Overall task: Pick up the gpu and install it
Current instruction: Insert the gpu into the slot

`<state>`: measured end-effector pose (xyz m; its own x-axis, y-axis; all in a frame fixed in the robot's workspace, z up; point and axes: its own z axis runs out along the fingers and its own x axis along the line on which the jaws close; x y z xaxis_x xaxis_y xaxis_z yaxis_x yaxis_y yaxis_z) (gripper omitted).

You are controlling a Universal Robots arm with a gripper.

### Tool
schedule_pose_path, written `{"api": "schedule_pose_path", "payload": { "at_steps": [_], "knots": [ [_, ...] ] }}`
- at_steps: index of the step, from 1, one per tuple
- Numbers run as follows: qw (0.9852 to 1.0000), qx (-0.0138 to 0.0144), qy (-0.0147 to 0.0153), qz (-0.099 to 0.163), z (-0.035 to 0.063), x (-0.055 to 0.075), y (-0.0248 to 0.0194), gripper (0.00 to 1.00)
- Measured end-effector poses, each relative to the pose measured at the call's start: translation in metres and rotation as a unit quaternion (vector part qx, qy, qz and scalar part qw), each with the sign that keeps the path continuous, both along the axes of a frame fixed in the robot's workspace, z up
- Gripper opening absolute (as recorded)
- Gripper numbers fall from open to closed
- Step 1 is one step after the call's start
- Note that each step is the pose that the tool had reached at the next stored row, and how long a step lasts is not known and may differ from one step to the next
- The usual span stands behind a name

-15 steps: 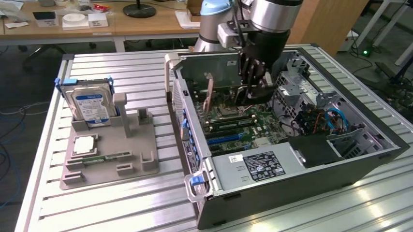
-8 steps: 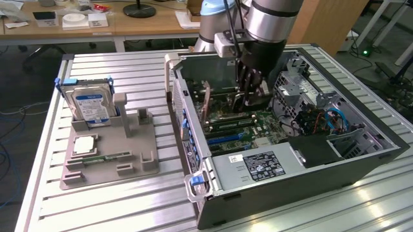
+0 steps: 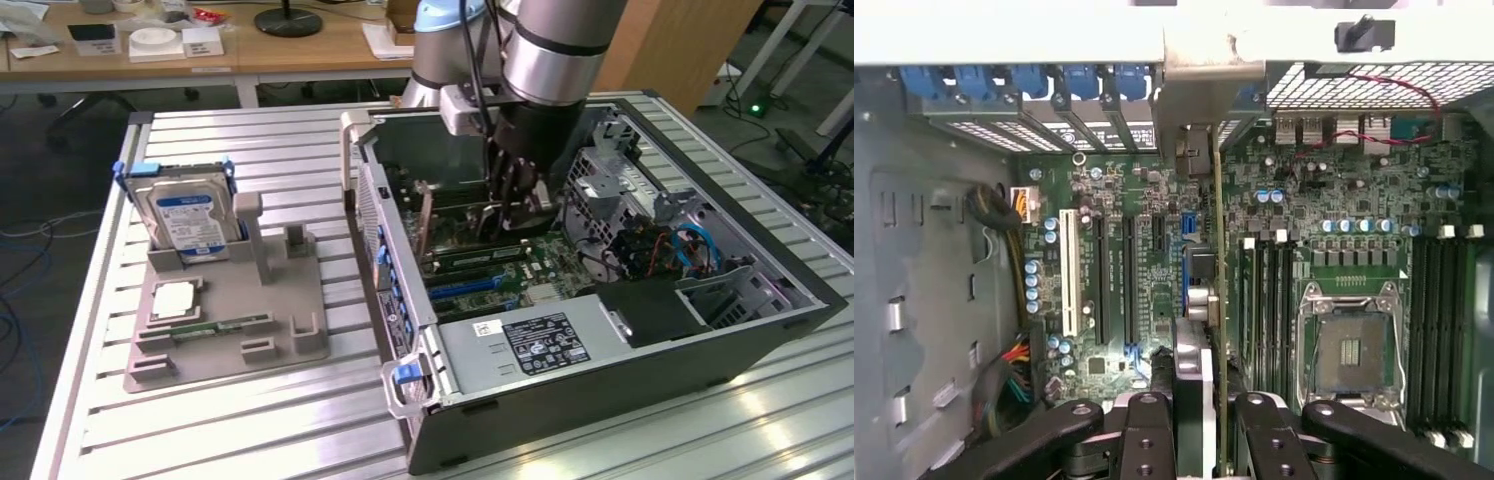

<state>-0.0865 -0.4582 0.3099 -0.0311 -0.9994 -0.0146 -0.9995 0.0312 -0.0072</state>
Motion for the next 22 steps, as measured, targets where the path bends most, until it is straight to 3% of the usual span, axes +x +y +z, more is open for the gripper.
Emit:
{"api": "schedule_pose_path", "payload": {
  "at_steps": [6,12,22],
  "knots": [
    [1.0000,0.0001,-0.0005,0.001,-0.0107,-0.003,0.0000,0.28],
    [0.9999,0.0000,-0.0054,0.014,-0.0192,-0.003,0.0013,0.28],
    [0.9999,0.0000,-0.0057,0.011,-0.0375,-0.008,0.0035,0.28]
  ]
}}
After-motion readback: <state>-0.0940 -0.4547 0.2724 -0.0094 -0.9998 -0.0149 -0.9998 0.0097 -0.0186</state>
